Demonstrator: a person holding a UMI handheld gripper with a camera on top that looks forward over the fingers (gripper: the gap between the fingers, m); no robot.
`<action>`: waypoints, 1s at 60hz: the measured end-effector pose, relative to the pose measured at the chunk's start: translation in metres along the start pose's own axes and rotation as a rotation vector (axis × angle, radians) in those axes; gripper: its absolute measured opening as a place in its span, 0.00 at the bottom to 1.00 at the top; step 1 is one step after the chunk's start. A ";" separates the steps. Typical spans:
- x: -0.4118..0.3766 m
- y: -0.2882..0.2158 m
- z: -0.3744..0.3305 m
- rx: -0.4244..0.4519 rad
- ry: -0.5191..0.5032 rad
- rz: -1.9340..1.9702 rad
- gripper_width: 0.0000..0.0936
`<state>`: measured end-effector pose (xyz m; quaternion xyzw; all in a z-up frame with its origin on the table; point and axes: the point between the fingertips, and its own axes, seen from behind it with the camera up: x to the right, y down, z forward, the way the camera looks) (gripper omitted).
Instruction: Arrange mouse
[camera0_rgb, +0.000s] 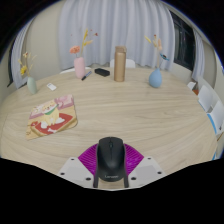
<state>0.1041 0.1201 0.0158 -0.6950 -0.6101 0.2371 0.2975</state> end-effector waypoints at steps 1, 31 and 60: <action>-0.004 -0.008 -0.002 0.006 -0.007 -0.001 0.36; -0.241 -0.152 0.065 0.112 -0.190 -0.009 0.36; -0.252 -0.090 0.098 0.011 -0.118 -0.042 0.89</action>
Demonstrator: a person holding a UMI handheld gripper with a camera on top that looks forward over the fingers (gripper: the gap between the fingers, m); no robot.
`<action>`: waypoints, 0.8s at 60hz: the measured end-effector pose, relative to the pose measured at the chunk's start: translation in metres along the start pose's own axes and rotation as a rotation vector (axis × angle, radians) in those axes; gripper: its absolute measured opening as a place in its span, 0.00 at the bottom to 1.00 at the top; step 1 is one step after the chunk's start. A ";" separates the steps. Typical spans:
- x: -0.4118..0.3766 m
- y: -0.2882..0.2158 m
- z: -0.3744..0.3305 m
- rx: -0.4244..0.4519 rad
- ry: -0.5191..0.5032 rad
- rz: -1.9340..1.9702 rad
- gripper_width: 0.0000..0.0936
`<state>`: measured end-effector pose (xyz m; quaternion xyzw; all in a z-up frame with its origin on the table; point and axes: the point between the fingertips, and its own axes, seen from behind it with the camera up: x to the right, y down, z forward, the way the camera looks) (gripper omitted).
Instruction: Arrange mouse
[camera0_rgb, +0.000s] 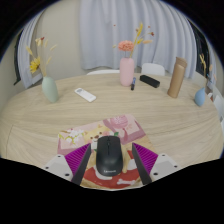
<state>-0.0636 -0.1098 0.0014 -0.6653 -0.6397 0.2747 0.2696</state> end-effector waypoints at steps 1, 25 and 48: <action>0.001 -0.001 -0.007 0.000 -0.003 0.003 0.89; 0.084 0.065 -0.210 -0.032 0.050 -0.024 0.91; 0.141 0.125 -0.284 -0.044 0.083 -0.002 0.92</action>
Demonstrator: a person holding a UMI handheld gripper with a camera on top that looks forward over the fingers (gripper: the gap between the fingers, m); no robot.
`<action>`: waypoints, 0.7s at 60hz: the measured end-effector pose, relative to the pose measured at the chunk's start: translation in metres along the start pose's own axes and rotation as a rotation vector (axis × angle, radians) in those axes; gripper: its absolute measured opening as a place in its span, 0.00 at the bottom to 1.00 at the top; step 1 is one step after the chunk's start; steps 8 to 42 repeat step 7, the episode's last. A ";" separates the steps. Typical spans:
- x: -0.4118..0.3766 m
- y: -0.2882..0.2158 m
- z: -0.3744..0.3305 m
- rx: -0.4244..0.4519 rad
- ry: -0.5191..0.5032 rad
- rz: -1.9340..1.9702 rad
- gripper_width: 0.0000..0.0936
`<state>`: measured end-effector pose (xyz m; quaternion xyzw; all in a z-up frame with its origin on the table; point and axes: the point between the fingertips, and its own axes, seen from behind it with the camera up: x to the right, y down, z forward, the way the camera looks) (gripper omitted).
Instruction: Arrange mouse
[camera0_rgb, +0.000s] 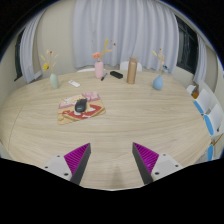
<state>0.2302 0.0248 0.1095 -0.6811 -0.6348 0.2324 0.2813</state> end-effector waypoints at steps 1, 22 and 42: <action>0.003 0.000 -0.002 0.006 0.005 -0.005 0.92; 0.010 0.001 -0.012 0.024 -0.005 -0.009 0.92; 0.010 0.001 -0.012 0.024 -0.005 -0.009 0.92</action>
